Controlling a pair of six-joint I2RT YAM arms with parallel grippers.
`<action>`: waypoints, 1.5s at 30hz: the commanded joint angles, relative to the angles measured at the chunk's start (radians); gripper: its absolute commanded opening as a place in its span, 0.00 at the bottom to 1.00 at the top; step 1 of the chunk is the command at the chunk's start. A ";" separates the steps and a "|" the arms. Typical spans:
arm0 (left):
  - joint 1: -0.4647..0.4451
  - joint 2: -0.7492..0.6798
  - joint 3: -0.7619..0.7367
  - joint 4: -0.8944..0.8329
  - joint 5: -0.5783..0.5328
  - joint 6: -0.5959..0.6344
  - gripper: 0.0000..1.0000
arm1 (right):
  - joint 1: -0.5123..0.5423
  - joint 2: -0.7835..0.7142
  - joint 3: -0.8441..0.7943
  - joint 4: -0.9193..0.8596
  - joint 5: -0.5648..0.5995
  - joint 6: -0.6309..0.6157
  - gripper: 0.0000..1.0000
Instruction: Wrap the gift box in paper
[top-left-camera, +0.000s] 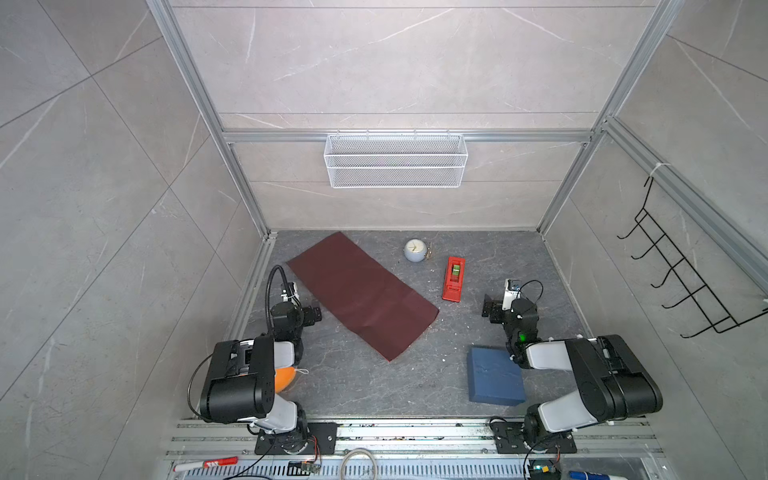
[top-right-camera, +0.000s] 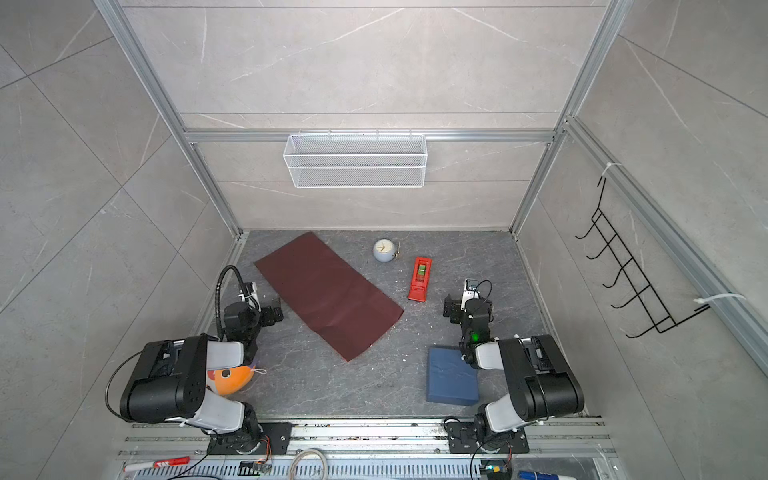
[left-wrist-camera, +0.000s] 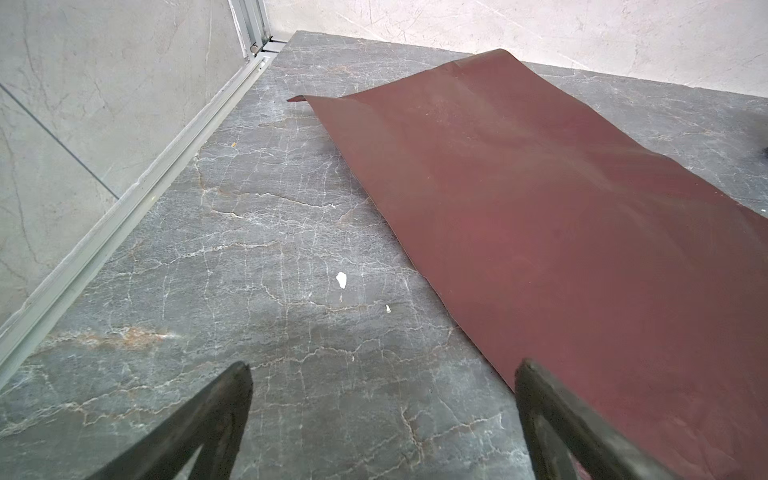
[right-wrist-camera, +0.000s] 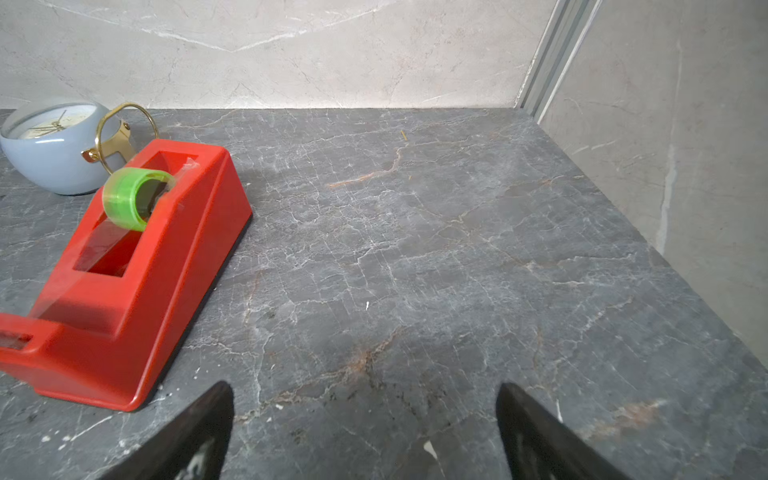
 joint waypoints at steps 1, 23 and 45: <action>0.003 -0.016 0.002 0.047 -0.002 -0.004 1.00 | 0.003 -0.003 0.017 0.013 -0.010 -0.009 1.00; 0.002 -0.016 0.003 0.048 -0.002 -0.003 1.00 | 0.003 -0.003 0.016 0.013 -0.010 -0.008 0.99; 0.003 -0.128 0.053 -0.128 -0.057 -0.030 1.00 | 0.016 -0.173 0.096 -0.278 0.145 0.046 1.00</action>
